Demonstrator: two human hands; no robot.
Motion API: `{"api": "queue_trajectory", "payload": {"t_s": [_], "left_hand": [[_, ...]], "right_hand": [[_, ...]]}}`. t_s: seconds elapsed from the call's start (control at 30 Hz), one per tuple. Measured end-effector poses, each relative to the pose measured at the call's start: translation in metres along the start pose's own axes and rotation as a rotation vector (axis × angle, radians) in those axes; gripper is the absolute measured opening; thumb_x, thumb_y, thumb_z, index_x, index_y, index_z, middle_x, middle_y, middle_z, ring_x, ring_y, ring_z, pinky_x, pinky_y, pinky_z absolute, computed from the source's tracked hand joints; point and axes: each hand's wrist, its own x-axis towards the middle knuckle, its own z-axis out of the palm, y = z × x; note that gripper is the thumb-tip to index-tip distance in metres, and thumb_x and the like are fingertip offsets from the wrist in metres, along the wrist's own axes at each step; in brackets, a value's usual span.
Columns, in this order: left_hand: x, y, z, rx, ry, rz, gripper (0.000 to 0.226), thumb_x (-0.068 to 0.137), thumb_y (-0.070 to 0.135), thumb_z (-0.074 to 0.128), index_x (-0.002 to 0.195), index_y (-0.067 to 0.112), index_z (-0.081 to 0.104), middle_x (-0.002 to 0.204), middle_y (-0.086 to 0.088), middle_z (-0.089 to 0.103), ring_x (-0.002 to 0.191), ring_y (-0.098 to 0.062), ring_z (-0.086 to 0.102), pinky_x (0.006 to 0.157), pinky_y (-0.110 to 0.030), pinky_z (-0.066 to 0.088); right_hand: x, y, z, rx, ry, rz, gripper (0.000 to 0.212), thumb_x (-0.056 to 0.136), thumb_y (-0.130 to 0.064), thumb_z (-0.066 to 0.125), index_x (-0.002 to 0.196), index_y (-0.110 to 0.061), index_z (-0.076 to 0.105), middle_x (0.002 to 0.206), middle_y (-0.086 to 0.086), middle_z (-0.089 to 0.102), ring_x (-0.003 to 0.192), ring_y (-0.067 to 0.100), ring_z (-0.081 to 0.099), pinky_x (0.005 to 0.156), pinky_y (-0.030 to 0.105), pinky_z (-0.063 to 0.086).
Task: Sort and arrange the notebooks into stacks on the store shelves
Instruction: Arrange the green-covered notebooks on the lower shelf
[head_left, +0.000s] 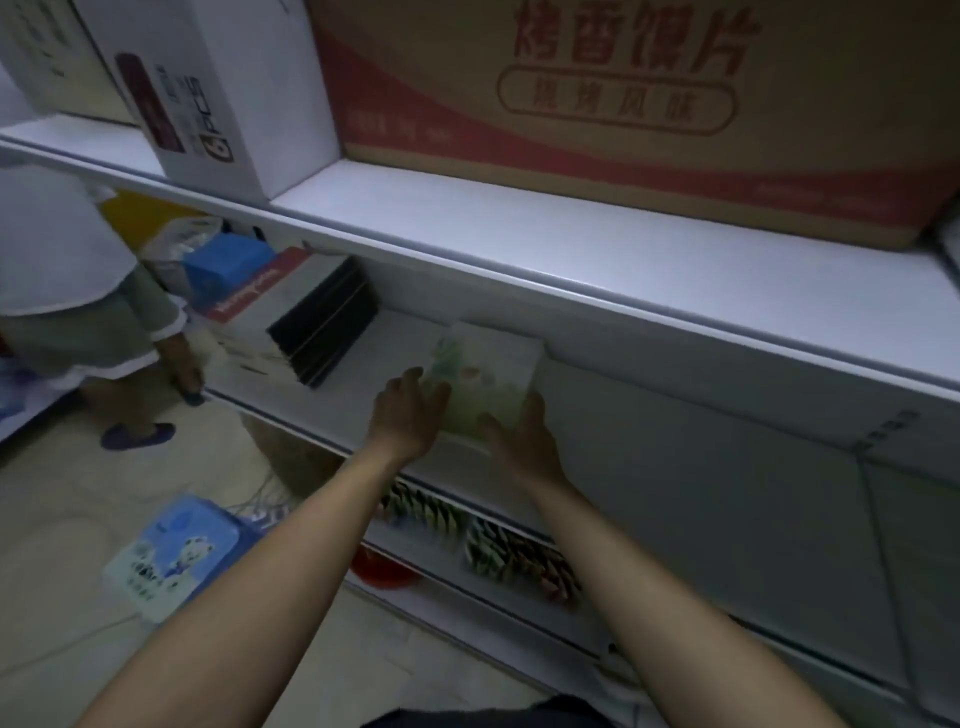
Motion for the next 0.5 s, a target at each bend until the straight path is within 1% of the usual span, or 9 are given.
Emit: {"api": "queue_trajectory", "payload": {"t_s": [0.1, 0.17, 0.23, 0.3, 0.37, 0.4, 0.43, 0.47, 0.5], "left_hand": [[0.022, -0.003, -0.002, -0.001, -0.058, 0.011, 0.062, 0.107, 0.049, 0.043, 0.152, 0.007, 0.041, 0.145, -0.026, 0.053, 0.130, -0.042, 0.053, 0.109, -0.047, 0.042], [0.034, -0.005, -0.005, -0.023, -0.119, -0.016, 0.066, 0.104, 0.052, 0.047, 0.152, 0.006, 0.039, 0.147, -0.026, 0.050, 0.131, -0.042, 0.052, 0.109, -0.048, 0.042], [0.043, -0.005, -0.006, -0.048, -0.185, -0.053, 0.074, 0.100, 0.056, 0.053, 0.152, 0.006, 0.037, 0.148, -0.024, 0.048, 0.131, -0.041, 0.051, 0.110, -0.047, 0.043], [0.047, -0.002, -0.009, -0.166, -0.223, -0.102, 0.079, 0.097, 0.058, 0.059, 0.151, 0.004, 0.037, 0.149, -0.021, 0.047, 0.131, -0.038, 0.052, 0.107, -0.043, 0.045], [0.049, -0.002, -0.013, -0.248, -0.234, -0.107, 0.081, 0.096, 0.052, 0.065, 0.150, -0.001, 0.037, 0.150, -0.020, 0.048, 0.131, -0.035, 0.054, 0.099, -0.036, 0.047], [0.051, -0.004, -0.016, -0.258, -0.254, -0.101, 0.080, 0.096, 0.050, 0.067, 0.148, -0.005, 0.039, 0.148, -0.022, 0.050, 0.125, -0.034, 0.057, 0.092, -0.033, 0.047], [0.053, -0.005, -0.019, -0.261, -0.286, -0.102, 0.079, 0.095, 0.049, 0.068, 0.143, -0.009, 0.045, 0.143, -0.025, 0.054, 0.112, -0.034, 0.062, 0.083, -0.032, 0.048], [0.054, -0.007, -0.021, -0.271, -0.312, -0.107, 0.078, 0.094, 0.049, 0.069, 0.135, -0.014, 0.052, 0.135, -0.030, 0.060, 0.090, -0.032, 0.065, 0.072, -0.030, 0.048], [0.054, -0.008, -0.025, -0.279, -0.328, -0.112, 0.077, 0.093, 0.050, 0.070, 0.127, -0.018, 0.058, 0.125, -0.036, 0.063, 0.071, -0.028, 0.060, 0.062, -0.028, 0.045]], "right_hand": [[0.005, -0.016, 0.010, 0.168, 0.130, 0.162, 0.082, 0.096, -0.036, 0.063, 0.156, -0.012, 0.014, 0.154, 0.015, 0.040, 0.135, 0.036, 0.047, 0.102, 0.039, 0.044], [0.009, -0.024, 0.016, 0.231, 0.191, 0.245, 0.085, 0.093, -0.038, 0.064, 0.157, -0.011, 0.015, 0.155, 0.015, 0.039, 0.136, 0.035, 0.046, 0.103, 0.039, 0.045], [0.014, -0.025, 0.022, 0.291, 0.258, 0.308, 0.085, 0.091, -0.038, 0.066, 0.155, -0.010, 0.019, 0.152, 0.014, 0.042, 0.133, 0.034, 0.048, 0.101, 0.038, 0.047], [0.015, -0.025, 0.025, 0.377, 0.303, 0.364, 0.083, 0.088, -0.035, 0.068, 0.153, -0.010, 0.023, 0.148, 0.013, 0.046, 0.128, 0.033, 0.051, 0.099, 0.044, 0.051], [0.015, -0.026, 0.027, 0.429, 0.346, 0.399, 0.074, 0.085, -0.027, 0.070, 0.146, -0.008, 0.033, 0.138, 0.012, 0.051, 0.118, 0.032, 0.056, 0.094, 0.049, 0.055], [0.015, -0.026, 0.027, 0.447, 0.351, 0.413, 0.064, 0.083, -0.022, 0.070, 0.138, -0.007, 0.040, 0.132, 0.012, 0.055, 0.111, 0.031, 0.058, 0.091, 0.049, 0.057], [0.014, -0.027, 0.027, 0.470, 0.343, 0.430, 0.052, 0.083, -0.017, 0.069, 0.128, -0.007, 0.046, 0.125, 0.012, 0.057, 0.104, 0.030, 0.059, 0.088, 0.047, 0.058], [0.013, -0.028, 0.025, 0.499, 0.326, 0.449, 0.042, 0.082, -0.013, 0.069, 0.119, -0.005, 0.051, 0.119, 0.012, 0.058, 0.098, 0.028, 0.059, 0.084, 0.045, 0.059], [0.011, -0.027, 0.024, 0.527, 0.305, 0.465, 0.037, 0.081, -0.011, 0.069, 0.114, -0.003, 0.054, 0.114, 0.012, 0.060, 0.095, 0.028, 0.060, 0.079, 0.043, 0.059]]}}
